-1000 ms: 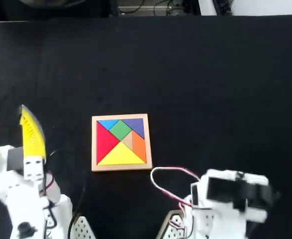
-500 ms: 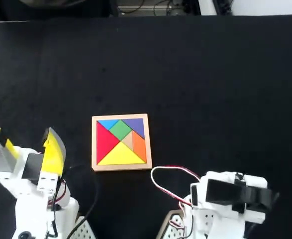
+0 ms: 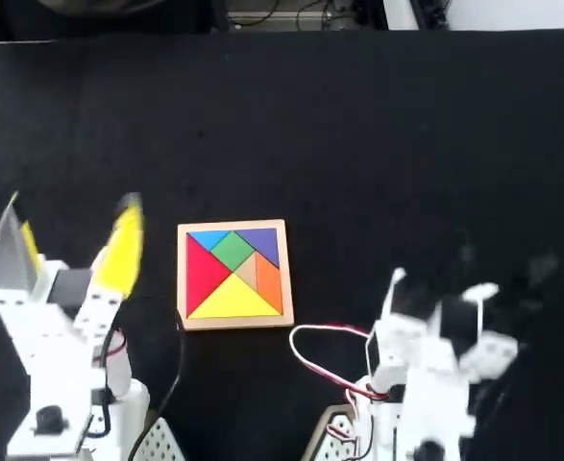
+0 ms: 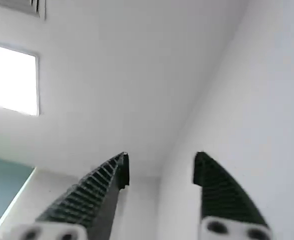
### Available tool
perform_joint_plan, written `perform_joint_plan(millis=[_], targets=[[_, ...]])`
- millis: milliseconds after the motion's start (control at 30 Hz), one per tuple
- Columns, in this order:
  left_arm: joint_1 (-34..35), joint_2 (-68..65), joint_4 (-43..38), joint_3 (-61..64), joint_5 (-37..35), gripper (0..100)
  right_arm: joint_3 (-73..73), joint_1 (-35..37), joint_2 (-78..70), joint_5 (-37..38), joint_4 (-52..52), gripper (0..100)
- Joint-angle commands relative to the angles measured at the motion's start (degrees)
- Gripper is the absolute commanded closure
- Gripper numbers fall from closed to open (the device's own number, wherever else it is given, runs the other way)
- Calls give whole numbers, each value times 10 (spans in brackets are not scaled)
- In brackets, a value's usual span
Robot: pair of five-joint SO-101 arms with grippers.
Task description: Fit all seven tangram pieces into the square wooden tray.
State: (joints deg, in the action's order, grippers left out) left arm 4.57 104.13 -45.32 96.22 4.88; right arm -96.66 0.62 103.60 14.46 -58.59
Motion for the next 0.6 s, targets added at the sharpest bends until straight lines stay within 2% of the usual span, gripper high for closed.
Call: perform_joint_plan(millis=[0,167,367,467,567], targets=[[8,2,138,10,0,495,0,4,38,8,123,625],[86,2,371,10,-1,402,0,4,39,-4,331,587],[148,2,578,10,-9,345,0,4,39,-144,571,587],[147,2,684,10,-75,344,0,4,39,-185,710,587],[146,2,754,10,-144,345,0,4,39,-208,859,587]])
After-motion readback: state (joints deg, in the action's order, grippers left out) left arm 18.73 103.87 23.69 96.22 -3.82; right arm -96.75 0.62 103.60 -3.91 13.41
